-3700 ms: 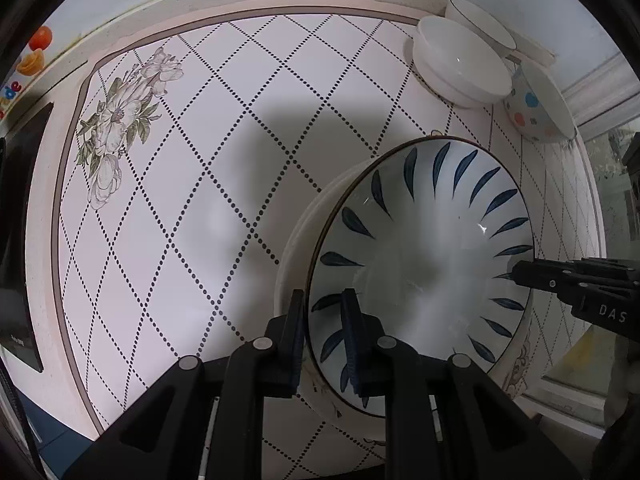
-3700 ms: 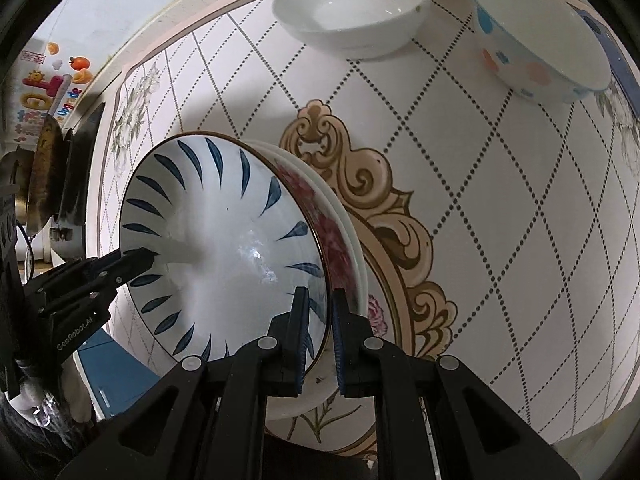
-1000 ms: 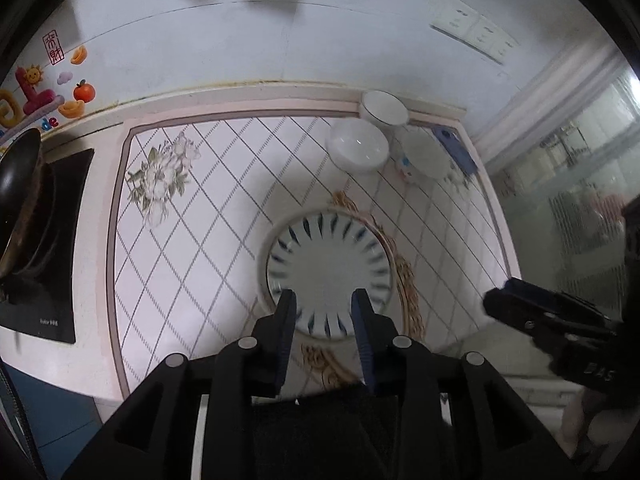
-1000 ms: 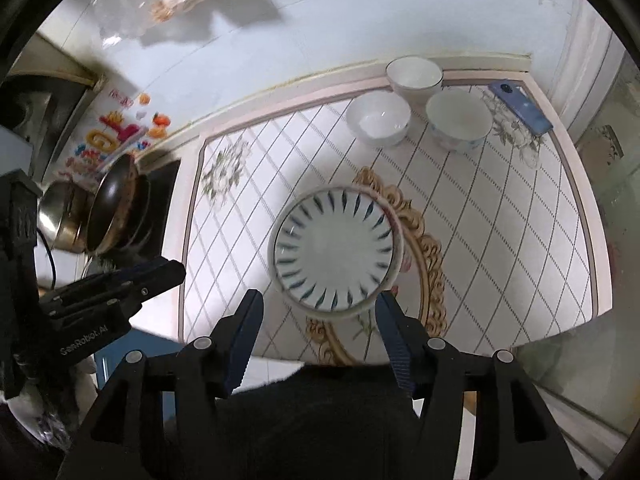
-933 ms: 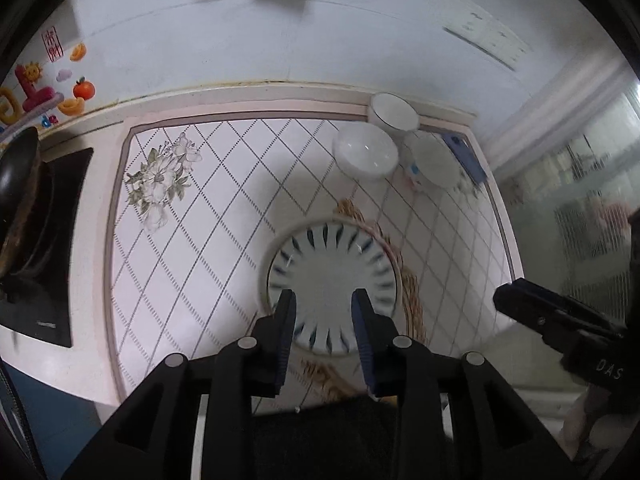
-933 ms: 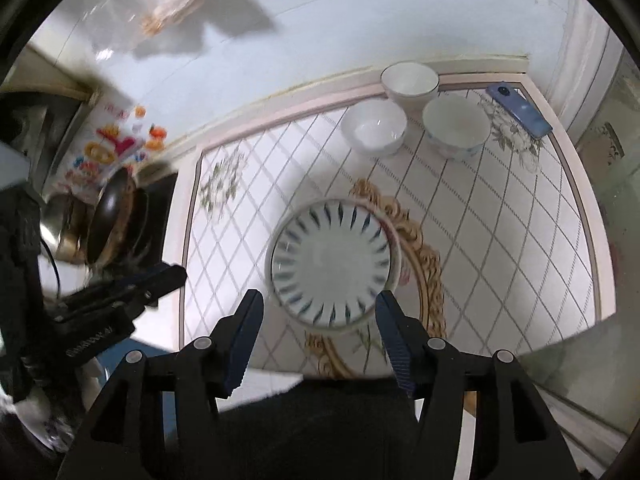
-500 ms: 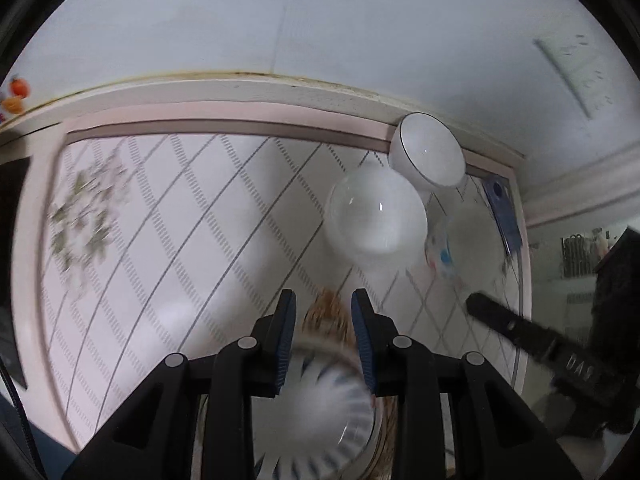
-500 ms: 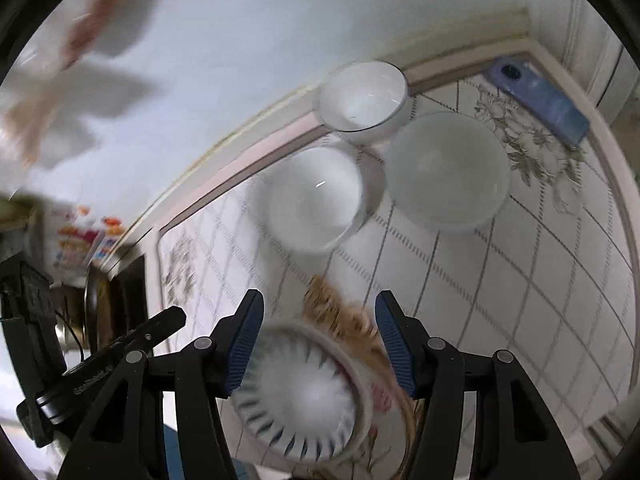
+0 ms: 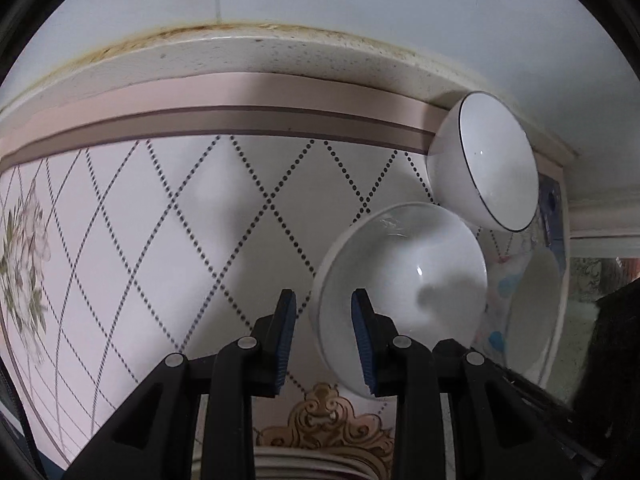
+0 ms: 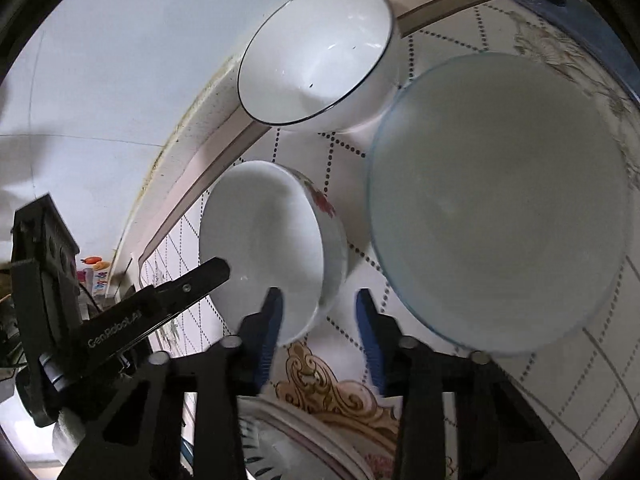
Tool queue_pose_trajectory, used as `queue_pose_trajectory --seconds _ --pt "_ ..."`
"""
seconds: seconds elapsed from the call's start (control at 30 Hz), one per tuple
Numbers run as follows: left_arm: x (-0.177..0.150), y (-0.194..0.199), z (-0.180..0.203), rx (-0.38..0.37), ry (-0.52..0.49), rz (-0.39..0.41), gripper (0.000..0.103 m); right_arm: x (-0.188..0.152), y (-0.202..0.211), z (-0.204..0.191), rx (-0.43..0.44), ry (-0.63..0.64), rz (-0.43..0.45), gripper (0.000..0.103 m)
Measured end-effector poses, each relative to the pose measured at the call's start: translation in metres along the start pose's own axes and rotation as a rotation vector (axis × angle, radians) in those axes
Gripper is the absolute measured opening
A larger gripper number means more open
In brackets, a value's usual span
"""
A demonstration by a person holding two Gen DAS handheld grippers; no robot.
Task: Organize plates and bowls
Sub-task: 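Reach both grippers to a white bowl and grasp its rim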
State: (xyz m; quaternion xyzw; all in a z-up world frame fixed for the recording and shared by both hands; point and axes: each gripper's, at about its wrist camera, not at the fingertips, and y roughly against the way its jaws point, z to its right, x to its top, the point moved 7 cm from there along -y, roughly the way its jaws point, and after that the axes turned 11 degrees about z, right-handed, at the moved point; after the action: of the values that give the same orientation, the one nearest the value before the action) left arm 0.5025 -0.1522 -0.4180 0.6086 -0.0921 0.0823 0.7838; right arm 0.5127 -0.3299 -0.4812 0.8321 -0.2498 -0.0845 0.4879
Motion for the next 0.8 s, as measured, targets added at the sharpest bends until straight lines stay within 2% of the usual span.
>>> queue_pose_trajectory --seconds 0.07,0.13,0.43,0.8 --pt "0.002 0.0 0.003 0.014 -0.022 0.021 0.021 0.001 -0.005 -0.005 -0.023 0.028 0.01 0.022" --pt "0.003 0.0 0.004 0.031 -0.043 0.031 0.02 0.0 -0.009 -0.01 -0.033 0.052 0.019 0.017" --pt "-0.014 0.017 0.004 0.062 -0.084 0.074 0.017 -0.013 -0.007 -0.022 -0.058 0.121 0.035 0.017" --pt "-0.071 0.072 0.024 0.006 -0.108 0.104 0.017 -0.051 0.04 -0.032 -0.044 0.2 0.073 0.017"
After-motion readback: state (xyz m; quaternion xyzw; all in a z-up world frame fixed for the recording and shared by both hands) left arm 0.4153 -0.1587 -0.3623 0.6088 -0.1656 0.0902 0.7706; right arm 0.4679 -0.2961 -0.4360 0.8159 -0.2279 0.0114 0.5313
